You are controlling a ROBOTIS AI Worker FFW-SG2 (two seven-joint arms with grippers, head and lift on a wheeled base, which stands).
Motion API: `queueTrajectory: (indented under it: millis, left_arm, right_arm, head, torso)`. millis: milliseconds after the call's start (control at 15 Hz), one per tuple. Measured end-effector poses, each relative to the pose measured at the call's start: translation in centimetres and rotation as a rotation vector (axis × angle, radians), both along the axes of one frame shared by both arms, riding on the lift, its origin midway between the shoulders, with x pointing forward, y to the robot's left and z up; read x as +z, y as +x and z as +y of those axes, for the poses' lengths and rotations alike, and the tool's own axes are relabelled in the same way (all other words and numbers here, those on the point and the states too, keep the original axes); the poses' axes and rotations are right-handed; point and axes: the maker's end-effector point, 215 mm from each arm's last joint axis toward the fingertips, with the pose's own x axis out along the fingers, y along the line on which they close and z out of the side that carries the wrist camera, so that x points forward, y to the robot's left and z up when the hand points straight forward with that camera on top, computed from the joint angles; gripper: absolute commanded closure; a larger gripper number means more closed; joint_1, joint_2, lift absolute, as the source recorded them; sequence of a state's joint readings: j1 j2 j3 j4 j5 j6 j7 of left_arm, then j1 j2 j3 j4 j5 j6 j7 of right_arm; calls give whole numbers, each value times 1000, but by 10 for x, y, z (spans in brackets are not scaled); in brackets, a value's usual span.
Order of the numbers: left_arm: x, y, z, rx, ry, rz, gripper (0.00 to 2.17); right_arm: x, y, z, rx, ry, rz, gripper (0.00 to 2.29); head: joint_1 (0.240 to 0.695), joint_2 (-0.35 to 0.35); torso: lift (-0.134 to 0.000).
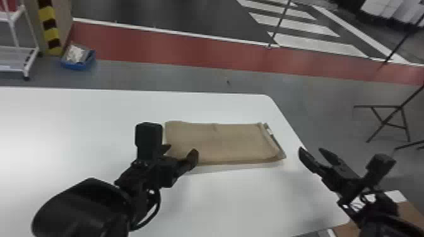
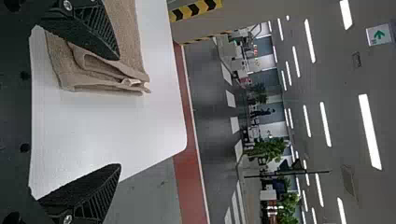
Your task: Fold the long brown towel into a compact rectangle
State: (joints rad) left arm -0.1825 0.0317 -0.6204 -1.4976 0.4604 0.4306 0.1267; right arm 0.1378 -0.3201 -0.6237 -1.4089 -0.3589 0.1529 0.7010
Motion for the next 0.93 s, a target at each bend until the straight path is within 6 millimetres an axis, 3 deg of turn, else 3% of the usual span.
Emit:
queueTrajectory:
  millis: [133,200,533,733,800,933]
  left_arm:
    - [-2,8,2,12,21,-10,394]
    - [-3,11,3,15,30,-14,559]
    - [-9,13,3,15,69,-27,586]
    - [-10,12,3,11,82,-31,745]
    - [-11,12,3,10,86,-28,1018]
    - [-15,11,5,14,103,-25,1096]
  right_arm:
    - [1,-3,-5,-7,-8,-8,70]
    - [1,-5,-7,-10,-11,-10,70]
    - [3,-7,-11,-16,-13,-18,70]
    - [3,-6,-11,-16,-13,-23,70]
    - [4,-6,-11,-16,-13,-24,70]
    - [5,-6,-11,-17,-10,-28,76]
  head:
    - [695,-350]
    - [695,-350]
    - [695,-350]
    - [695,-350]
    - [695,-350]
    - [695,-350]
  torso:
    - [-128]
    - [-128]
    - [-128]
    - [-128]
    - [-128]
    - [-128]
